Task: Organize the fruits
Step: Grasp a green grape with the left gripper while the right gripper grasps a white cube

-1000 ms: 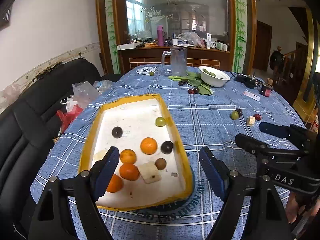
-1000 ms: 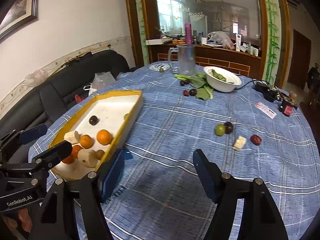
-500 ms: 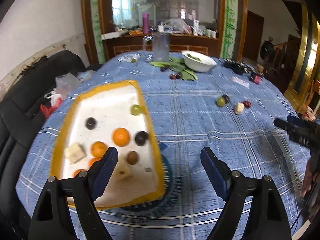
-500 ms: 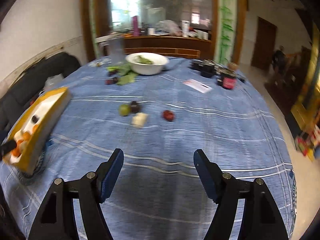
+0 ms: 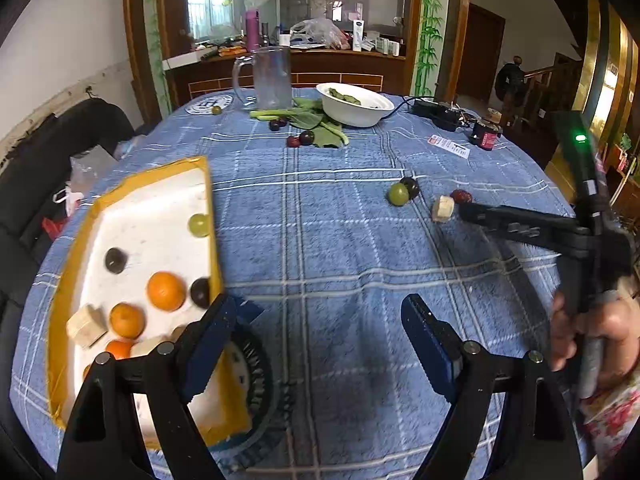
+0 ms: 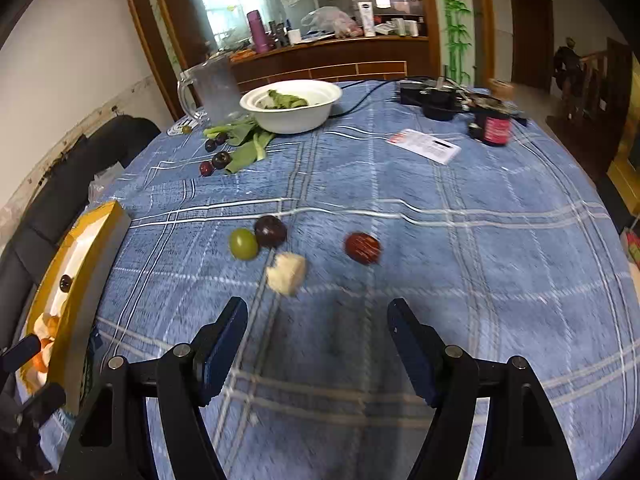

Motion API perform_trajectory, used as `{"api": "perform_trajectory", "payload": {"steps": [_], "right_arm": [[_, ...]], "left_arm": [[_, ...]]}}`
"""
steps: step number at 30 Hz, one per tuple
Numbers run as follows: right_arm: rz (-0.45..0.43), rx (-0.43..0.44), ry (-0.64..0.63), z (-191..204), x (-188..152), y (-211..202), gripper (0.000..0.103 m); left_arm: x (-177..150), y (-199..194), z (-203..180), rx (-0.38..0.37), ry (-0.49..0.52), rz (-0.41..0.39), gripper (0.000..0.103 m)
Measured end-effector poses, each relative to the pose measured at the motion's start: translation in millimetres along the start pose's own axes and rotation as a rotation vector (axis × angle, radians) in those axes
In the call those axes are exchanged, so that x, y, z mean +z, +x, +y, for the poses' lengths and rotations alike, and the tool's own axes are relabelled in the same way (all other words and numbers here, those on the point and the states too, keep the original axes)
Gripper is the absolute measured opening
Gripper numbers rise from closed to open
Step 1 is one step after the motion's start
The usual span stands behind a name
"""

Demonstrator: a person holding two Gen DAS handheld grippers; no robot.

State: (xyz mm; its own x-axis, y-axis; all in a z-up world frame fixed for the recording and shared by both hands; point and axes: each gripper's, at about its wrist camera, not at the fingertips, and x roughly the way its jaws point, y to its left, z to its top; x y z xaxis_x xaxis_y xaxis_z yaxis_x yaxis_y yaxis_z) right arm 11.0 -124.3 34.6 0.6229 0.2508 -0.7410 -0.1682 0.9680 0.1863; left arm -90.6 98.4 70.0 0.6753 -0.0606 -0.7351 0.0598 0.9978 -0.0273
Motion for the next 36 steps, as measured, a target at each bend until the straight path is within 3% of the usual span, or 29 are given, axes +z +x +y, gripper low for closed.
{"api": "perform_trajectory", "payload": {"steps": [3,6,8,14,20,25,29,34,35,36], "right_arm": [[-0.001,0.002,-0.012,10,9,17,0.075],[0.002,0.0,-0.027,15,14,29,0.067],[0.008,-0.008,-0.048,18,14,35,0.052],[0.025,0.021,-0.058,12,12,43,0.025],[0.037,0.063,-0.046,8,9,32,0.023],[0.056,0.091,-0.038,5,8,28,0.023],[0.07,0.085,-0.046,5,7,30,0.024],[0.104,0.071,-0.053,9,3,38,0.024],[0.104,0.071,-0.058,10,3,38,0.024],[0.102,0.068,-0.06,10,2,38,0.024]], "left_arm": [[15,9,0,-0.007,-0.01,-0.012,0.084],[32,24,-1,-0.011,-0.03,-0.012,0.084],[42,36,-2,-0.03,-0.049,0.003,0.084],[59,72,-17,-0.098,-0.072,0.04,0.084],[76,111,-30,-0.165,-0.115,0.069,0.08],[85,144,-52,-0.212,-0.058,0.094,0.048],[84,157,-59,-0.267,-0.044,0.102,0.048],[81,163,-69,-0.257,0.023,0.086,0.048],[81,163,-69,-0.255,0.026,0.084,0.045],[81,163,-68,-0.251,0.03,0.081,0.032]]}}
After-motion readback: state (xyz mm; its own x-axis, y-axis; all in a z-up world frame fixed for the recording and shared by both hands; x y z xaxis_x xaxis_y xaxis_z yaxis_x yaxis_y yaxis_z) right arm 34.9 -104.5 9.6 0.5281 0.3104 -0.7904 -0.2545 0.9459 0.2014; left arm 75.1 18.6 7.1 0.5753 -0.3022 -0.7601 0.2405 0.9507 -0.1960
